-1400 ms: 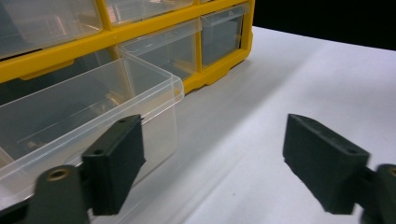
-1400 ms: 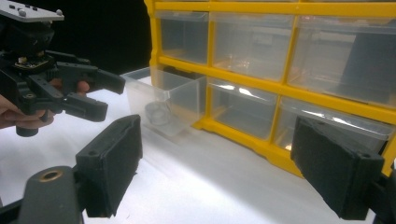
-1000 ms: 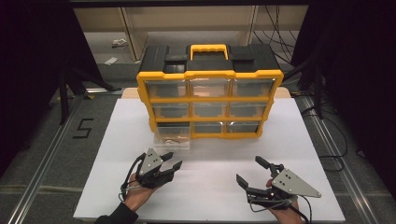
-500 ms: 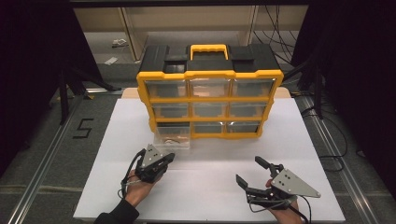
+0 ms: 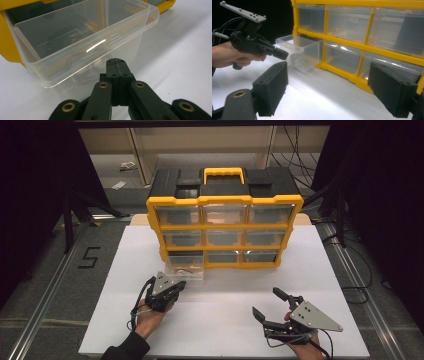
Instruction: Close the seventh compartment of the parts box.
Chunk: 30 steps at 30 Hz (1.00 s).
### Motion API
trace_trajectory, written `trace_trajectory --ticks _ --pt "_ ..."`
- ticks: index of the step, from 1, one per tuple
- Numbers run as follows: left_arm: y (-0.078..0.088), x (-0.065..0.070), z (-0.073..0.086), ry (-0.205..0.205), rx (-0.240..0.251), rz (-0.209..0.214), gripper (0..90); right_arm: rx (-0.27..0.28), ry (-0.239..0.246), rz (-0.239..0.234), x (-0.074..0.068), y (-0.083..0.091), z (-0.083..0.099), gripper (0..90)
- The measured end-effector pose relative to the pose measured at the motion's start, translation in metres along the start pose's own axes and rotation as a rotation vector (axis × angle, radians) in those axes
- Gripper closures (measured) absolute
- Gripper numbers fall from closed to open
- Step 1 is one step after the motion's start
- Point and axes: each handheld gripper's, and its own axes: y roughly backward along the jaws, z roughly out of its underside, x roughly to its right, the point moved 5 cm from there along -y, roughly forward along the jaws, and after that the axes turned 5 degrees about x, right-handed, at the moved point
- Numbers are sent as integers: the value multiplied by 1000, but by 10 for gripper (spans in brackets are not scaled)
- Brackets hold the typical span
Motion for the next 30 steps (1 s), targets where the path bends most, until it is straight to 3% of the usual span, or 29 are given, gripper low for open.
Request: trace_trajectory --ticks 30 --pt "-12 -2 -1 -24 12 -16 900 0 -1 0 0 0 0 177"
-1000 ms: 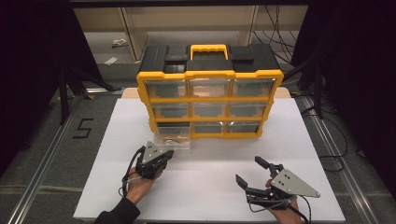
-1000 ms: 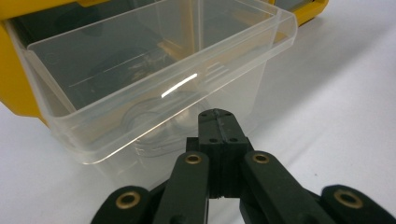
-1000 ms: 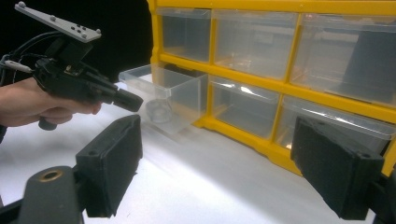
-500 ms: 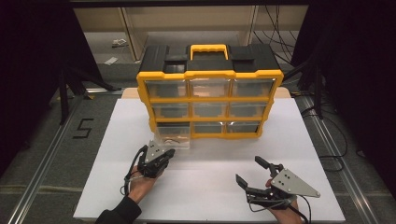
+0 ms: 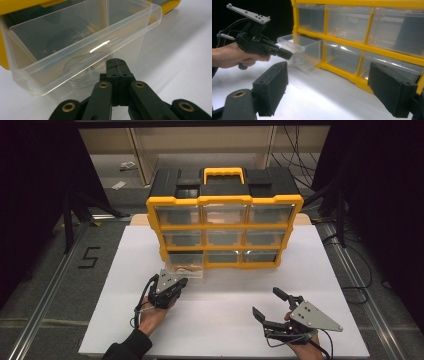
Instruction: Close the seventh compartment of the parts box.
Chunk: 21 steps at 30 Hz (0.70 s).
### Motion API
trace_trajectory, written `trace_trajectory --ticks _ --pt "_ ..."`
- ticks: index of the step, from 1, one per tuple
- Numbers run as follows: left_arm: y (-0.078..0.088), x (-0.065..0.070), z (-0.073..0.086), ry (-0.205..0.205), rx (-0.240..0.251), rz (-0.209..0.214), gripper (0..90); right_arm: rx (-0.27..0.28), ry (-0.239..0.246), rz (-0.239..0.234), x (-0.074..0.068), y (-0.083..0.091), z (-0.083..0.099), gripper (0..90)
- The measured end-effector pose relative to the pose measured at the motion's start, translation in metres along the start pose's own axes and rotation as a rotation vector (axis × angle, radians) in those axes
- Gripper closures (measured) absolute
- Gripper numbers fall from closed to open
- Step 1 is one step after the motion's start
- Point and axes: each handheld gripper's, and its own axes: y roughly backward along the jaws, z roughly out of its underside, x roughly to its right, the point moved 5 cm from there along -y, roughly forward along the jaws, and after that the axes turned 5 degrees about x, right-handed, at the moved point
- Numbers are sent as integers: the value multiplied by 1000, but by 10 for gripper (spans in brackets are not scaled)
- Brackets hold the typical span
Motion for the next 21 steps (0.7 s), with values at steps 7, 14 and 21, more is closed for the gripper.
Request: trace_trajectory --ticks 7,14,21 --pt "-3 -3 -2 3 9 -13 900 -2 2 0 0 0 0 177" --pt "-7 -5 -4 3 13 -24 900 -1 1 1 0 0 0 177" --pt "-12 -7 -6 7 21 -38 900 -1 2 1 0 0 0 177"
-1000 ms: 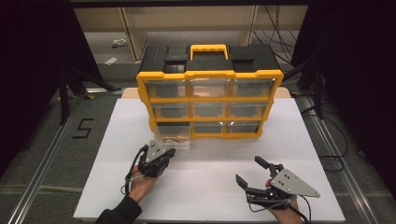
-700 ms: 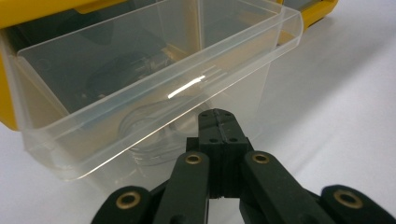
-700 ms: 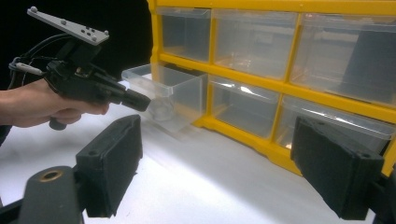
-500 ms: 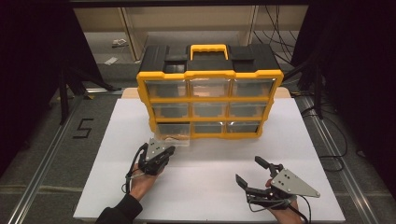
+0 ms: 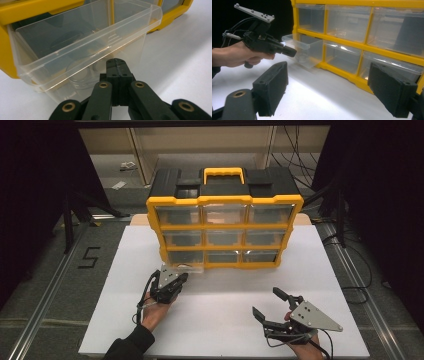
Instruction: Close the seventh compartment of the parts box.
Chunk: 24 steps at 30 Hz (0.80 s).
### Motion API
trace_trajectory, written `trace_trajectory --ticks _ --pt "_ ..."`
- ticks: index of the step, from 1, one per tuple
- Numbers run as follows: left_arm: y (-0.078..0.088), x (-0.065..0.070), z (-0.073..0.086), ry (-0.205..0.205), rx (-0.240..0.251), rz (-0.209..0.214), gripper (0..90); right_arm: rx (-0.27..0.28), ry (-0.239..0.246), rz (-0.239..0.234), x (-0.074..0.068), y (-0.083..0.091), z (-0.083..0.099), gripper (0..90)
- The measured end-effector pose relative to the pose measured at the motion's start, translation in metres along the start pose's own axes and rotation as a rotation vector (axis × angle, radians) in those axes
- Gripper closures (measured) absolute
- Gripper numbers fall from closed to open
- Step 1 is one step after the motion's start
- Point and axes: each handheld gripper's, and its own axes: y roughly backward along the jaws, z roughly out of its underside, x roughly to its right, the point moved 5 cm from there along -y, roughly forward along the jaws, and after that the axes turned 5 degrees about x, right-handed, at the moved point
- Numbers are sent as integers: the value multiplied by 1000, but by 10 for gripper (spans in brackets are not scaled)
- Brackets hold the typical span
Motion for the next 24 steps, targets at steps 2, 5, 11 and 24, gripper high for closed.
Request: trace_trajectory --ticks 2,5,11,24 --pt "-1 -1 -1 -1 1 -4 900 -2 -1 0 0 0 0 177" --pt "-2 -3 -3 -5 10 -9 900 0 0 0 0 0 0 177" --pt "-5 -5 -6 10 26 -17 900 1 -1 0 0 0 0 177" --pt "-12 -9 -7 9 33 -36 900 1 -2 -1 0 0 0 177"
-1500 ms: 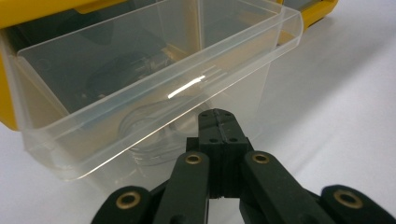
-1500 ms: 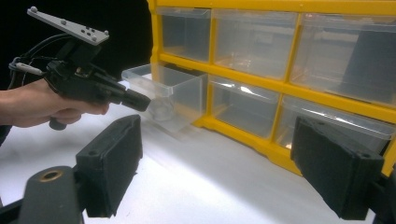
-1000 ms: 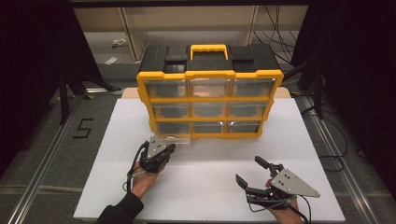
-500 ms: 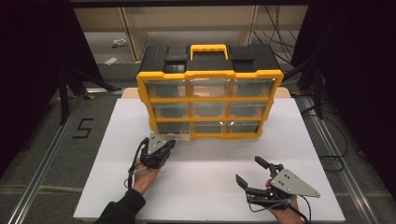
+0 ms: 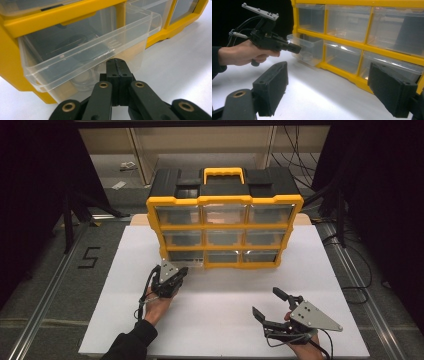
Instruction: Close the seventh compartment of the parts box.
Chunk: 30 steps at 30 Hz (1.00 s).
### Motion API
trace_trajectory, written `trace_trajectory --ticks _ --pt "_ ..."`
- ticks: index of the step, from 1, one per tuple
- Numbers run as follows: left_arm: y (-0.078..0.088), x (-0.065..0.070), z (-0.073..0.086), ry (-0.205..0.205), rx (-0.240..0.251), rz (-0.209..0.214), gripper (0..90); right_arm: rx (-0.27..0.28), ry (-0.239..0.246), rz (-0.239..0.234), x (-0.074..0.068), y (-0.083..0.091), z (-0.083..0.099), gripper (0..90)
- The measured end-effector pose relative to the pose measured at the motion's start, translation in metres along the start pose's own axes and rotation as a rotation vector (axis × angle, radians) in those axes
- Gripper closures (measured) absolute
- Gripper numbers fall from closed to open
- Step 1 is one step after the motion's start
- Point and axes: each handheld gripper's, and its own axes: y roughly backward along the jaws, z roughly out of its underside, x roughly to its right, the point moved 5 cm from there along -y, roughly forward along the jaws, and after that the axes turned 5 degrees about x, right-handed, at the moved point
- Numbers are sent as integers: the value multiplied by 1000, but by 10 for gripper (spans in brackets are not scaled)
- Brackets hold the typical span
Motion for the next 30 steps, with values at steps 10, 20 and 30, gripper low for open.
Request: trace_trajectory --ticks 10,20,30 --pt "-7 -5 -1 3 6 -15 900 -1 -3 0 0 0 0 177" --pt "-13 -11 -1 7 12 -28 900 2 2 0 0 0 -1 177" --pt "-18 -14 1 20 11 -40 900 3 2 -1 0 0 -1 177"
